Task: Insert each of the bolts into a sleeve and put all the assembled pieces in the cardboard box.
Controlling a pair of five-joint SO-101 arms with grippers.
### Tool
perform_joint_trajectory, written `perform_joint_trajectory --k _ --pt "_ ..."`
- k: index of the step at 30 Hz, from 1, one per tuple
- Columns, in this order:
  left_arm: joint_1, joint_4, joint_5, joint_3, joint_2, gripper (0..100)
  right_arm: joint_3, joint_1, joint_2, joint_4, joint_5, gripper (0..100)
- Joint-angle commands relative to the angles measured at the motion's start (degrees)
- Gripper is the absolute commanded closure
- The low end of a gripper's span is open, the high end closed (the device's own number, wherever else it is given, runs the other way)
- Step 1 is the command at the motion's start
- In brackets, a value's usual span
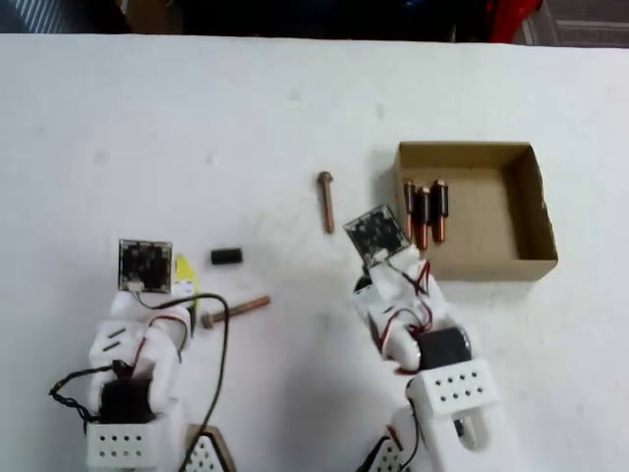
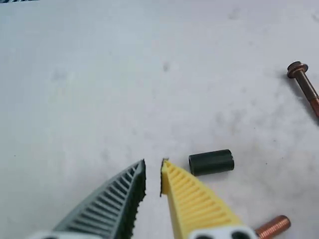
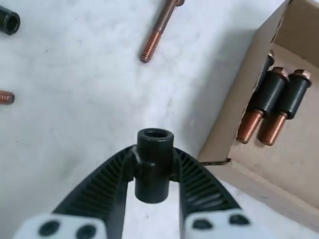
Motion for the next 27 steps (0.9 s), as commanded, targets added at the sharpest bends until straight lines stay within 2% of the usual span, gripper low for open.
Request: perform_joint_trajectory --k 1,4,10,14,19,22,27 --pt "0.9 0.1 -0.3 -0.6 -0.4 91 1.8 0.7 -5.3 -2.3 -3.3 98.1" --pt "0.9 2.2 -0.3 -2.8 -0.4 91 4.0 2.1 -10.9 -2.0 -6.1 98.1" --pt "1.0 11.1 -0.2 -10.3 -0.3 91 10.7 2.1 -22.0 -2.0 -5.0 98.2" --pt "2.0 11.4 -0.5 -11.3 -0.3 91 14.2 2.2 -29.3 -1.3 -5.0 98.2" --pt "6.3 11.5 -0.4 -14.2 -0.2 91 15.7 2.2 -38.5 5.2 -5.2 98.2" --pt "8.6 11.6 -0.4 -16.3 0.7 91 15.7 2.1 -38.2 5.8 -5.2 98.2" --pt "9.5 11.3 -0.1 -24.1 15.0 91 15.6 2.2 -38.4 5.8 -5.5 98.2"
